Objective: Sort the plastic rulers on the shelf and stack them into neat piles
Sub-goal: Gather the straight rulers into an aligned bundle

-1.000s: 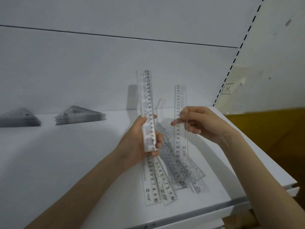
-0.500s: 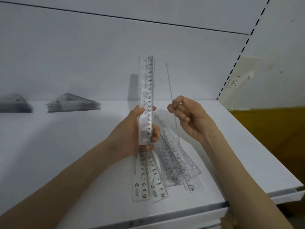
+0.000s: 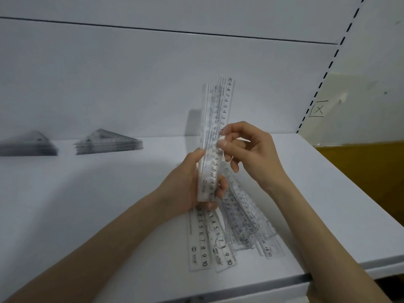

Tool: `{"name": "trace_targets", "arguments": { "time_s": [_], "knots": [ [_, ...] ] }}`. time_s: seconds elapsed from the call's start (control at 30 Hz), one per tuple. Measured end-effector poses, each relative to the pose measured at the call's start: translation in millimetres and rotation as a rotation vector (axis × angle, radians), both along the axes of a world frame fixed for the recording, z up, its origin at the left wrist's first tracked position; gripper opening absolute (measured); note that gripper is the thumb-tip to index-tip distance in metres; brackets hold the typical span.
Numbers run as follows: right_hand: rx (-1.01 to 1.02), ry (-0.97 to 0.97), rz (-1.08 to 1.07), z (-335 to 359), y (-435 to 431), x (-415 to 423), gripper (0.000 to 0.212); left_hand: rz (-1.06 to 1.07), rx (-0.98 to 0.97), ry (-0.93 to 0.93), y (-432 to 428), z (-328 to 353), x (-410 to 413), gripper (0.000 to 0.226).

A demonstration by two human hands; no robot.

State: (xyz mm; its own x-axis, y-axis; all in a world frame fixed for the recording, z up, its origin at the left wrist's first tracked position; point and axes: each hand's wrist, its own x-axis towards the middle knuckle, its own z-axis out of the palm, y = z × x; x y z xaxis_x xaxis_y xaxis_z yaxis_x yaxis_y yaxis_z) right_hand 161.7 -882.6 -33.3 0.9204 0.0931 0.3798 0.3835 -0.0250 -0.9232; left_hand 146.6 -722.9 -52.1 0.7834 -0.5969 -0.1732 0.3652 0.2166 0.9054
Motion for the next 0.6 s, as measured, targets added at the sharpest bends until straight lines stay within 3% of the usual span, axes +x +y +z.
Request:
{"name": "trace_targets", "arguments": {
  "time_s": [0.43,0.53,0.6],
  "knots": [
    [-0.525,-0.271,-0.203,-11.1,8.8,0.1,0.017,-0.010,-0.042,-0.026,3.8,4.0,2.4,0.036],
    [-0.494,-0.185,-0.232,-7.3,-5.2,-0.2,0.026,0.017,-0.073,-0.035,4.4,3.9,3.4,0.035],
    [-0.673,-0.062,-0.255,-6.9,-20.9,-1.6,0.035,0.045,-0.094,-0.029,6.0,3.4,4.9,0.030]
  ]
}}
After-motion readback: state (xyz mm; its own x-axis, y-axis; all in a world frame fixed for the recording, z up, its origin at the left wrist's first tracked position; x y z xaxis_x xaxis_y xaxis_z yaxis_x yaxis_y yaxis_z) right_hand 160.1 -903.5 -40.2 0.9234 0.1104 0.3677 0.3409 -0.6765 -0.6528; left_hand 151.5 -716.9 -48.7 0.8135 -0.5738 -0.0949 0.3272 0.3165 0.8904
